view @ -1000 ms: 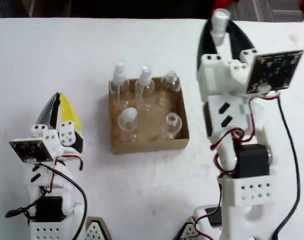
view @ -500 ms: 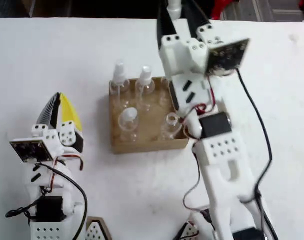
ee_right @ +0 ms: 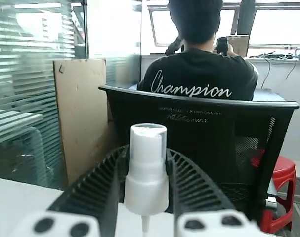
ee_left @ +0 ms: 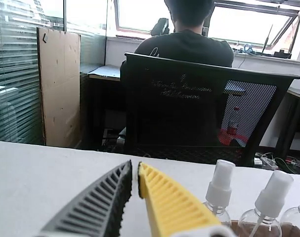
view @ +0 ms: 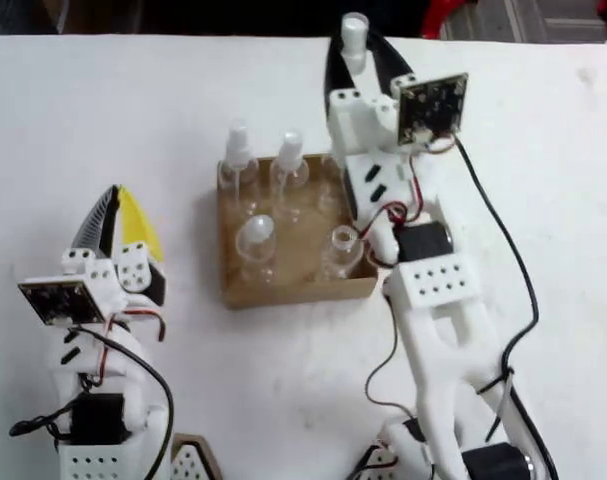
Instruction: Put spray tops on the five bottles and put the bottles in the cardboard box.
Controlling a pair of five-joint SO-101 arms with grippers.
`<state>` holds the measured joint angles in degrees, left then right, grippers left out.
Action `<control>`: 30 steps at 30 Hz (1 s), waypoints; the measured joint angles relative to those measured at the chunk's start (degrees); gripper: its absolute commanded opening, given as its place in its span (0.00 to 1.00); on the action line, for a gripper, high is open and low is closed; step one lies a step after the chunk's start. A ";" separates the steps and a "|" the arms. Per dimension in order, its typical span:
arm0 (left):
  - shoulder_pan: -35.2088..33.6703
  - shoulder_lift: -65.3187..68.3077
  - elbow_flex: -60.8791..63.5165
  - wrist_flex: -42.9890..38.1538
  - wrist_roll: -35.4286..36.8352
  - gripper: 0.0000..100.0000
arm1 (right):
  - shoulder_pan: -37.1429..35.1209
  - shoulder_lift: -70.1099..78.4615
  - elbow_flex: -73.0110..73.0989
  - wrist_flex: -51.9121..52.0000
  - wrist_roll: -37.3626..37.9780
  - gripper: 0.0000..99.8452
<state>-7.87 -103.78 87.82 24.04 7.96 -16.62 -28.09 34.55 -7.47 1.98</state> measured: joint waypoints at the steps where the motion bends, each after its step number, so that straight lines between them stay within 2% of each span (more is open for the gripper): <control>1: 0.00 0.00 0.00 0.00 0.00 0.03 | 0.09 -0.53 1.14 0.00 0.00 0.02; 17: 0.00 0.00 0.00 0.00 0.00 0.03 | 0.26 -0.79 3.52 -4.22 0.00 0.02; 30: 0.00 0.00 0.00 0.00 0.00 0.03 | 1.93 5.98 4.84 -8.62 0.00 0.02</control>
<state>-7.87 -103.78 87.82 24.04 7.96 -14.68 -22.11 39.38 -16.09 1.98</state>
